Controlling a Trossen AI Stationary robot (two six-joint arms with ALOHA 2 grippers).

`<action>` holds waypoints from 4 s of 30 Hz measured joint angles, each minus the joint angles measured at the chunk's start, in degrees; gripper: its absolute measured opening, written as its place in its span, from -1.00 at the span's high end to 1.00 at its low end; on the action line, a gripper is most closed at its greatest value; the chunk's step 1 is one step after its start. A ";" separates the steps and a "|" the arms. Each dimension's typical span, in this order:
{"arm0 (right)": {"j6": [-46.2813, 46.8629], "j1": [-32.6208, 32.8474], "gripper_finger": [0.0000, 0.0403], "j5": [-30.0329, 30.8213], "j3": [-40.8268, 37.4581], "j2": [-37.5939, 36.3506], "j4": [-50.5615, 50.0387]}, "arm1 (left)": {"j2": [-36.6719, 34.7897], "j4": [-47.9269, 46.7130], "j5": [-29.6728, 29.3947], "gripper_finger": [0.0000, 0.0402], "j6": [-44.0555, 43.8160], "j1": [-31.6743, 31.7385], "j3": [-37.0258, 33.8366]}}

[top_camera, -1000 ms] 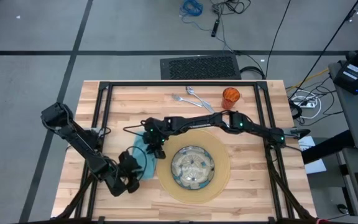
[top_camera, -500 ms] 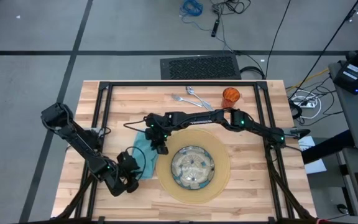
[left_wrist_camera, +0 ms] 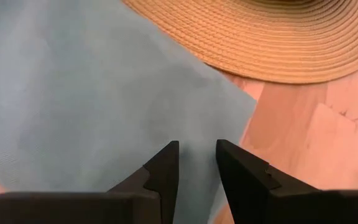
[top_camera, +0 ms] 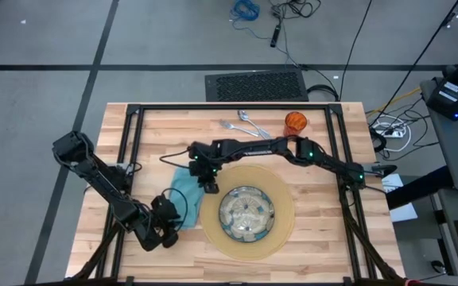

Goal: Set table place
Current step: Put the blue napkin to the left of the brown mat, then put the silver fork on the blue napkin

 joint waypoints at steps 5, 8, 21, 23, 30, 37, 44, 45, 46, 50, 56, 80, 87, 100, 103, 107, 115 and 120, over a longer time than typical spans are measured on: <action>-1.49 -0.07 0.54 -0.16 0.00 0.00 1.04 | 0.05 1.27 -0.12 0.52 0.03 0.00 0.00; -2.04 -0.05 0.54 -0.67 0.00 0.00 2.67 | 0.65 2.53 -1.21 0.52 0.07 0.04 0.00; -1.91 -0.03 0.54 -3.20 0.00 0.00 6.38 | 7.91 13.18 -1.89 0.52 3.05 2.71 0.82; -1.88 -0.03 0.54 -3.57 0.00 0.00 7.39 | 7.57 13.18 -3.25 0.52 3.11 2.90 0.94; -1.43 0.00 0.54 -6.25 0.00 -0.77 8.09 | 5.16 14.22 -5.85 0.52 3.55 3.06 0.94; -1.67 -0.51 0.54 -6.01 -0.02 -2.27 6.46 | 3.66 7.61 -6.95 0.52 8.00 3.26 5.06; -2.15 -2.85 0.54 -5.57 -0.02 -6.49 0.91 | -4.09 -10.98 -15.57 0.52 10.50 5.35 7.87; -2.75 -3.39 0.54 -5.47 -0.01 -7.26 -1.40 | -5.37 -13.85 -16.35 0.52 10.50 5.91 7.87; -3.41 -3.94 0.54 -4.65 0.02 -8.07 -4.24 | -6.53 -16.29 -16.34 0.52 10.50 6.64 7.87; -6.62 -6.86 0.54 2.51 0.07 -9.61 -19.28 | -10.21 -24.33 -14.30 0.52 10.54 9.32 7.87; -8.11 -11.42 0.54 12.45 0.00 -9.29 -27.56 | -13.96 -33.02 -10.79 0.52 10.94 11.17 7.87; -10.29 -27.83 0.54 18.02 -2.80 -9.07 -25.38 | -16.17 -40.02 -6.98 0.52 11.00 11.22 7.85; -12.34 -27.70 0.54 19.44 -8.53 -9.01 -23.63 | -16.17 -39.91 -6.87 0.52 10.67 10.12 7.85; -12.16 -27.09 0.54 19.57 -9.46 -9.05 -18.43 | -16.17 -39.64 -7.17 0.52 10.62 10.12 7.82; -11.35 -26.36 0.54 19.48 -9.46 -9.05 -18.13 | -16.17 -39.16 -7.42 0.52 10.72 10.12 7.82; -10.06 -25.48 0.56 19.43 -9.46 -8.72 -17.31 | -16.17 -37.72 -7.63 0.52 12.01 10.12 7.80; -5.14 -25.05 0.60 19.71 -9.46 -8.37 -15.95 | -16.17 -33.81 -7.60 0.52 13.80 10.12 7.78; -1.07 -24.67 0.61 18.02 -9.46 -8.37 -18.13 | -16.17 -31.65 -7.88 0.52 15.51 10.12 7.78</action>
